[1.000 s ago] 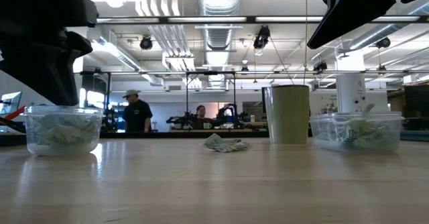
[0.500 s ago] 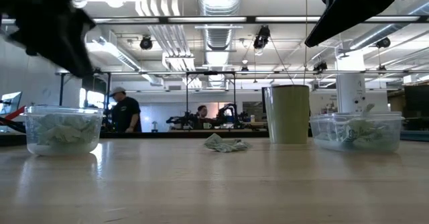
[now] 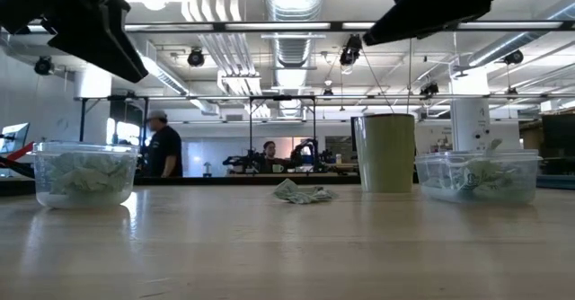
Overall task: Pick and place Stevia / Truvia into bins
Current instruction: Put the stevia packet into the right transparent container
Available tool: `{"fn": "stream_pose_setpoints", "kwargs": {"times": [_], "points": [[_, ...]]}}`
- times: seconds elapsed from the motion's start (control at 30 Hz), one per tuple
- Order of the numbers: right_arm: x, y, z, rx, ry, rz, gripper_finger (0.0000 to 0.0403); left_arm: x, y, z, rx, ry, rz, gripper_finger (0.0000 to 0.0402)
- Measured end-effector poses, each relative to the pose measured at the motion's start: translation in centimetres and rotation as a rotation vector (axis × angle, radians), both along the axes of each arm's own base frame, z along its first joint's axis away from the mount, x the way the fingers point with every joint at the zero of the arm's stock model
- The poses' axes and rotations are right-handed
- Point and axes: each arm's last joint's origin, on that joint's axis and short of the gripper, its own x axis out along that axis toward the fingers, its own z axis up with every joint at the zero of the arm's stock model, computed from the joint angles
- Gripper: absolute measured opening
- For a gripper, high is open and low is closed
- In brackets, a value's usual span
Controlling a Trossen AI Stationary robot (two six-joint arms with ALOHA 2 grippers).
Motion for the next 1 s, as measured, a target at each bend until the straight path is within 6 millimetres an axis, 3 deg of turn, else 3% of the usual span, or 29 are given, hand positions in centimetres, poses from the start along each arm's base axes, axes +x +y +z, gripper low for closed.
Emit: {"fn": "stream_pose_setpoints", "kwargs": {"times": [0.13, 0.43, 0.73, 1.0], "points": [[0.8, -1.5, -1.3, 0.048, -0.043, 0.017, 0.0121, -0.1, 0.0, -0.2, 0.008, 0.008, -0.004, 0.0141], [4.3, -3.9, -6.2, 0.000, 0.067, 0.027, 0.0157, -0.2, 0.2, -0.6, 0.015, 0.020, -0.006, 0.0141], [8.0, -4.3, -7.8, -0.020, 0.095, -0.009, 0.0187, -0.3, 0.2, -0.7, 0.017, 0.025, -0.008, 0.0141], [10.0, -4.4, -9.0, -0.135, 0.202, -0.117, 0.0205, -0.3, 0.2, -0.8, 0.018, 0.027, -0.008, 0.0141]]}}
